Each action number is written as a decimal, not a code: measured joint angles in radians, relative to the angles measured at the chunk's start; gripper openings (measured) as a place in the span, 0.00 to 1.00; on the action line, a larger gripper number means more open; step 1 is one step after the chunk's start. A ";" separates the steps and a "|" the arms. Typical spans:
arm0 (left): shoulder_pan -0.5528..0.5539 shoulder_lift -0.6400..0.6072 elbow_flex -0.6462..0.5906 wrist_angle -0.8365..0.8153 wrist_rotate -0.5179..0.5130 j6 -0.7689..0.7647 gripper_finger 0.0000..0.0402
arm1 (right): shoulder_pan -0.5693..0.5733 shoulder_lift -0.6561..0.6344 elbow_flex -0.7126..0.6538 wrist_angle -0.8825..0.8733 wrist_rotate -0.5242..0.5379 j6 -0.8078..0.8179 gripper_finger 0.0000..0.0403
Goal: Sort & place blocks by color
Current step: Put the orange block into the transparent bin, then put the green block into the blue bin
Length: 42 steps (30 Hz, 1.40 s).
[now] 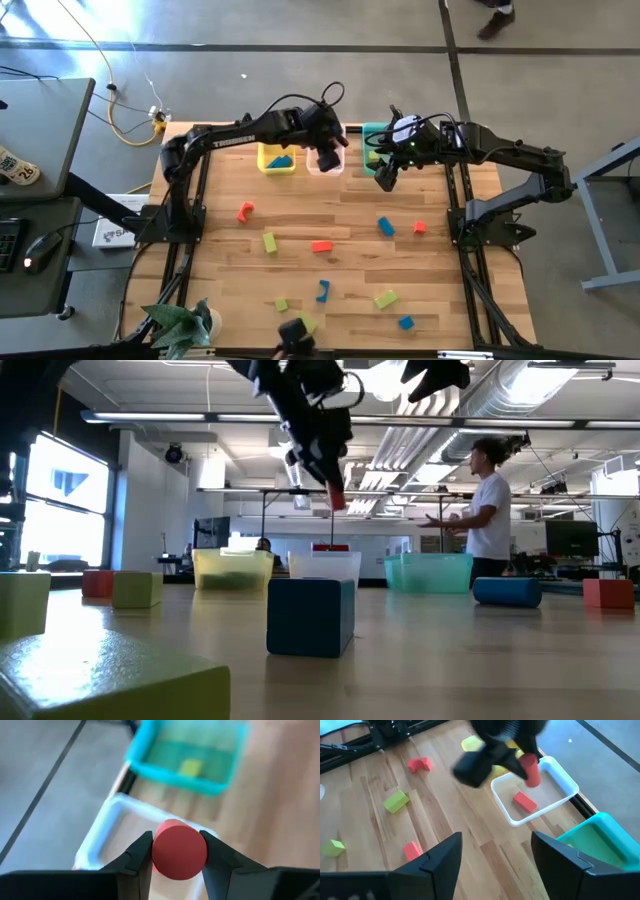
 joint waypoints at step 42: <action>0.114 0.115 0.000 0.024 -0.018 -0.107 0.49 | 0.000 0.000 0.001 -0.002 -0.016 0.006 0.56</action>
